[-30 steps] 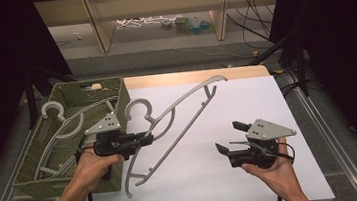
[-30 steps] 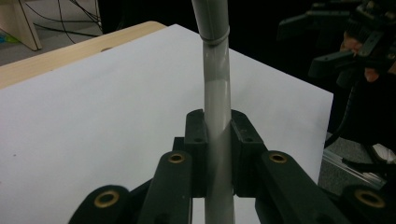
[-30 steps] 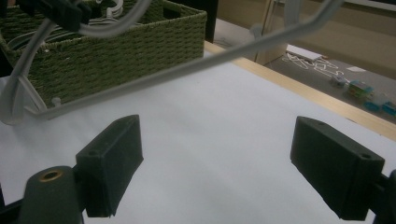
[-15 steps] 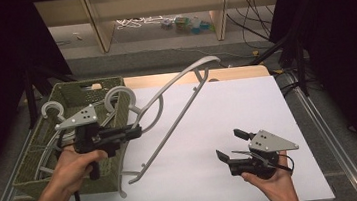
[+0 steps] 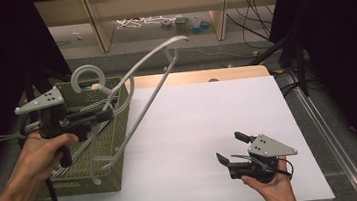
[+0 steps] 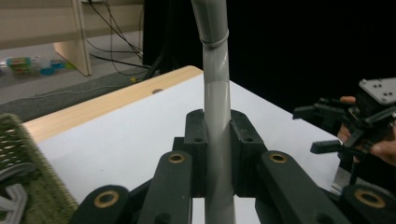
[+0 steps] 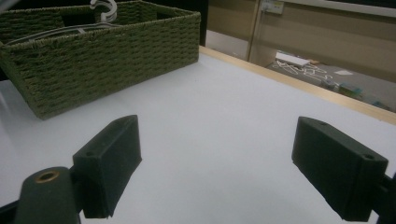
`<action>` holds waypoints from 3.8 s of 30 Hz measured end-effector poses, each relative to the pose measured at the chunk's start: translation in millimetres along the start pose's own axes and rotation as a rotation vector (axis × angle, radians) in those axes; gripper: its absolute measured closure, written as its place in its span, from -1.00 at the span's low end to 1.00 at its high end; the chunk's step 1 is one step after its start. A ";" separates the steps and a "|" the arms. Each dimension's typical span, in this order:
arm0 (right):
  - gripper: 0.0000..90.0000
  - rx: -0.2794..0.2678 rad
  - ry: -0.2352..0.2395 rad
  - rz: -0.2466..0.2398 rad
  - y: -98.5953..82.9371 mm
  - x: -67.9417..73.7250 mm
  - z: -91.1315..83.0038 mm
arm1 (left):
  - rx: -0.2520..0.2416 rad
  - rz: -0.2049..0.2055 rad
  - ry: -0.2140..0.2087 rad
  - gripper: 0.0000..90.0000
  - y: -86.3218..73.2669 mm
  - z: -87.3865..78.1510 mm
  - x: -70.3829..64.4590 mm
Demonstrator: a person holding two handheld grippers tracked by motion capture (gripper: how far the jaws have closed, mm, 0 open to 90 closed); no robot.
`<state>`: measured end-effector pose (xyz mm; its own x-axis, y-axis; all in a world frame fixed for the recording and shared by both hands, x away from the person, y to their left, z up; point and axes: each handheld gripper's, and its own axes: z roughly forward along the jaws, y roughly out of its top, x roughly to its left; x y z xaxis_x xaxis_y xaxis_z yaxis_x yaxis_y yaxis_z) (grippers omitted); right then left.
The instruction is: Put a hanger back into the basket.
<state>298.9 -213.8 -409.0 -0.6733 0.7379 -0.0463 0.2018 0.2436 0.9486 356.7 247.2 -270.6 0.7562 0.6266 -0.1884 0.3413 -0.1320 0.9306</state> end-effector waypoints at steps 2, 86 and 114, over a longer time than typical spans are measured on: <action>-0.64 0.011 0.002 -0.001 0.2 0.2 -0.8 | -0.004 -0.011 0.030 0.77 2.3 -5.7 7.3; -0.63 0.024 0.023 0.009 -0.5 -3.6 1.3 | 0.460 -0.115 0.423 0.64 -98.7 -27.6 178.9; -0.63 0.014 0.015 0.023 -0.5 -4.2 1.0 | 0.278 -0.199 0.547 -0.28 -89.2 -51.1 175.3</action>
<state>302.3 -216.5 -409.6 -0.6788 0.7340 -0.0195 0.2273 0.2353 0.9450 430.3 408.1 -370.6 0.2949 0.9509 -0.0941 0.6330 -0.1206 0.7647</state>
